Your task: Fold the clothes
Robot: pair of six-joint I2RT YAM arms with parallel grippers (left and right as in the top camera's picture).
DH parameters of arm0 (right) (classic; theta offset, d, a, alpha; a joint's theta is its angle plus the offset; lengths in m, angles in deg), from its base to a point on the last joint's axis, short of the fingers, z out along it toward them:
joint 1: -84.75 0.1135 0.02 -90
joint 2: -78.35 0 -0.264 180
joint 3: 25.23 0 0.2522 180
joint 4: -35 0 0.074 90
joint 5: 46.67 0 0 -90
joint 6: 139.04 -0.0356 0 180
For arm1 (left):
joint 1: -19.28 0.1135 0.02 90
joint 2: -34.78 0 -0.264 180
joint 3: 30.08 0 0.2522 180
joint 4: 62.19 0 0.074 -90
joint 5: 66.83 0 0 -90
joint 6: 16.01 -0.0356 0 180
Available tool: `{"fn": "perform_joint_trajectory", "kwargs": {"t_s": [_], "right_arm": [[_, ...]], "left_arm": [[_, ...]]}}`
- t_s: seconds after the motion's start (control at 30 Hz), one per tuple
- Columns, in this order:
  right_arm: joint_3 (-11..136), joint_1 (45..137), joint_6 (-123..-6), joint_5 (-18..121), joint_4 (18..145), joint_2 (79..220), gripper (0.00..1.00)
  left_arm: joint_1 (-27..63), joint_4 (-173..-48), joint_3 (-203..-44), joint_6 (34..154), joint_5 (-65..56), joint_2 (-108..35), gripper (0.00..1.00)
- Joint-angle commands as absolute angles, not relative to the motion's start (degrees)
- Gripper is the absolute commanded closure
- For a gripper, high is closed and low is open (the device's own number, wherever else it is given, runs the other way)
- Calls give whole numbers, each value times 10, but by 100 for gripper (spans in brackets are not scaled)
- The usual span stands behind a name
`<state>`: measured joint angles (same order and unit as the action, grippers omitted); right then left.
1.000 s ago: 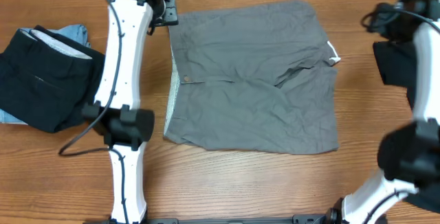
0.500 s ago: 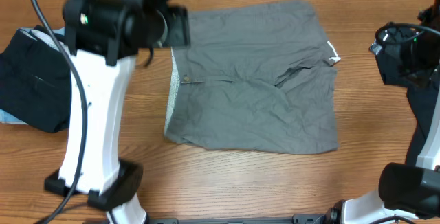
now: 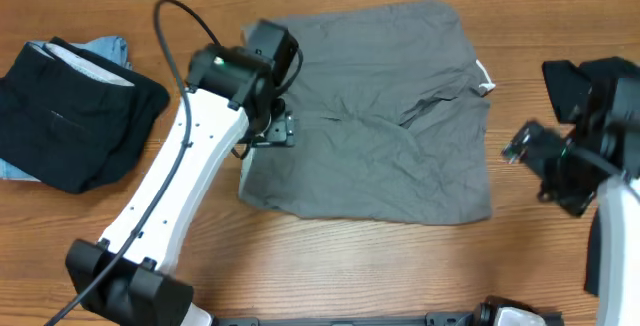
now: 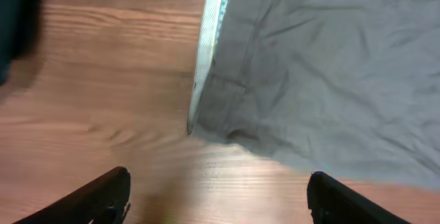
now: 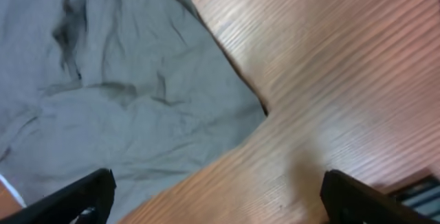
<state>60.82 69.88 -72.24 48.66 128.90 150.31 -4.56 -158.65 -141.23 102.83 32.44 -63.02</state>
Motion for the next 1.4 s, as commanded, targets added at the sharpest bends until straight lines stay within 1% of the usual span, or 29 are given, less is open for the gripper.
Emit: {"fn": "perform_joint_trajectory", "kwargs": {"t_s": [0.0,0.1,0.17,0.27,0.47,0.63,0.83,1.03,1.37], "right_arm": [[505,699,-738,513,1258,1469,0],[433,699,-746,517,1214,1472,0],[410,699,-756,520,1185,1472,0],[393,699,-774,520,1153,1474,0],[391,699,-778,520,1143,1507,0],[391,699,-796,520,1120,1560,0],[382,699,-805,520,1085,1599,0],[343,699,-805,520,1031,1599,0],[300,699,-804,520,954,1599,0]], "left_arm": [[-19,-1512,-1308,1005,266,-619,14],[-7,-1448,-1238,992,227,-619,14],[-1,-1415,-1205,987,220,-619,13],[9,-1362,-1157,969,220,-619,11],[45,-1304,-1076,974,171,-620,7],[54,-1301,-1062,971,144,-620,7],[55,-1277,-1036,973,161,-620,0],[55,-1277,-1029,975,161,-620,0],[55,-1266,-1000,1023,163,-620,0]]}}
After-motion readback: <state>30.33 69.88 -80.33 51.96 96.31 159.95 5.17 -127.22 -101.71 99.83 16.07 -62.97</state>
